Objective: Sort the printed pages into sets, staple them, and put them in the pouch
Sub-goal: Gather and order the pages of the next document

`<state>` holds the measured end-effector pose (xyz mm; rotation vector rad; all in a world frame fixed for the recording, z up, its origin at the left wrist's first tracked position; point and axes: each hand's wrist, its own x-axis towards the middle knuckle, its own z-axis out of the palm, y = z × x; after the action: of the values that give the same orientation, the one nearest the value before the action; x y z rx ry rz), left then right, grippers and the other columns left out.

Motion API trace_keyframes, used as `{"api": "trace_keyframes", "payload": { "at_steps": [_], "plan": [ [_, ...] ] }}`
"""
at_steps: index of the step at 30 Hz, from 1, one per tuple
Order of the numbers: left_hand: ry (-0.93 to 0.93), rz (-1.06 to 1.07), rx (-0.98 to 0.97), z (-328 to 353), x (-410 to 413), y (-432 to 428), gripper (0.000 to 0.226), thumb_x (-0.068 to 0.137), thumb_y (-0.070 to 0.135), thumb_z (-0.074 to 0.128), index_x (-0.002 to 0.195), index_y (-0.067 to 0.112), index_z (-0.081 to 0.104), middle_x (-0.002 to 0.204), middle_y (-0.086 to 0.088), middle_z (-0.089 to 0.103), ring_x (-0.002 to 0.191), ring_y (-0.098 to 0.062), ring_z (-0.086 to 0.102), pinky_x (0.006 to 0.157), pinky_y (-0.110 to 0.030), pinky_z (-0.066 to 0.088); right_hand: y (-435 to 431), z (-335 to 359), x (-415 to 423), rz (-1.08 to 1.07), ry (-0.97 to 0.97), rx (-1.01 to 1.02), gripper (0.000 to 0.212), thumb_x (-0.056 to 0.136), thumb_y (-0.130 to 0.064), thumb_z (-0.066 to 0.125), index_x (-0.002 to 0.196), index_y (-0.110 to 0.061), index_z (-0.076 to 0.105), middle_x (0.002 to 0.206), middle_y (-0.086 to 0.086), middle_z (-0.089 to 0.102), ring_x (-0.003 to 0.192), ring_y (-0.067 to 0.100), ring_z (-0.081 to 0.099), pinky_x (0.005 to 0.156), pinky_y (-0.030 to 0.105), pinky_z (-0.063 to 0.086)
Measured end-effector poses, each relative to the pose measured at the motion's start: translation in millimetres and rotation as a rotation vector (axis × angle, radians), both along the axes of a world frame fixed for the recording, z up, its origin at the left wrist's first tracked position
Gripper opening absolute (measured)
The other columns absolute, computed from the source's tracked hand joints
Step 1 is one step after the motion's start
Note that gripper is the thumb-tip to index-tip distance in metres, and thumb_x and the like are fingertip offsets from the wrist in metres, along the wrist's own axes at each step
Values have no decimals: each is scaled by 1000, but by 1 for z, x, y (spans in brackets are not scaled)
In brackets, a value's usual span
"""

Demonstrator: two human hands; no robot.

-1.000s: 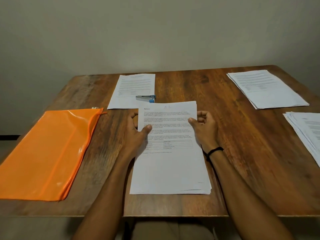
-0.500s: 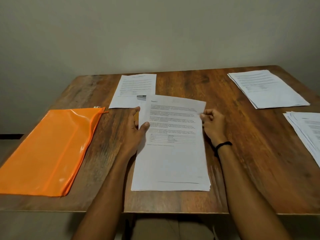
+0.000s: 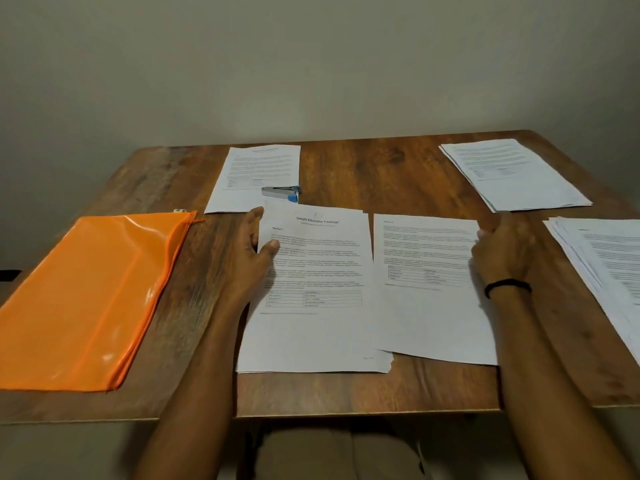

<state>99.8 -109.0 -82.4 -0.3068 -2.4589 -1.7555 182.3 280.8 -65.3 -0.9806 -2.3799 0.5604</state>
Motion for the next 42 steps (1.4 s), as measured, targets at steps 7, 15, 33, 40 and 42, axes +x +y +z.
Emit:
{"api": "trace_keyframes", "payload": {
  "at_steps": [7, 15, 33, 40, 42],
  "plan": [
    [-17, 16, -7, 8, 6, 3, 64, 98, 10, 62, 153, 23, 31, 127, 32, 46, 103, 23, 55, 76, -1, 47, -38, -14, 4, 464, -385, 29, 59, 91, -60, 60, 136, -22, 55, 146, 3, 51, 139, 27, 41, 117, 65, 9],
    [-23, 24, -12, 4, 4, -2, 66, 97, 17, 64, 152, 30, 31, 132, 26, 52, 108, 10, 60, 83, -11, 51, -48, 13, 4, 403, -408, 43, 53, 89, -38, 73, 135, -18, 57, 143, 6, 56, 139, 30, 42, 119, 59, 7],
    [-30, 92, -2, 29, 20, 11, 52, 104, 15, 51, 153, 13, 34, 146, 10, 37, 121, 2, 39, 70, 13, 30, -149, -2, -20, 309, 165, -558, 19, 82, -21, 82, 90, -15, 65, 86, 1, 74, 83, 18, 71, 81, 41, 59],
    [-24, 98, -42, 33, 21, 8, 50, 102, 5, 51, 151, 10, 38, 137, 13, 39, 114, 8, 40, 80, 8, 36, -123, 9, -10, 348, 304, -533, 17, 90, -19, 73, 90, -13, 57, 87, 0, 68, 80, 18, 65, 69, 29, 50],
    [-16, 99, -41, 39, 29, 13, 48, 102, 2, 50, 149, 5, 39, 130, 11, 37, 113, 2, 39, 67, 11, 33, -100, 16, -7, 282, 378, -574, 15, 90, -19, 72, 95, -10, 60, 88, 0, 69, 83, 19, 67, 74, 32, 53]
  ]
}}
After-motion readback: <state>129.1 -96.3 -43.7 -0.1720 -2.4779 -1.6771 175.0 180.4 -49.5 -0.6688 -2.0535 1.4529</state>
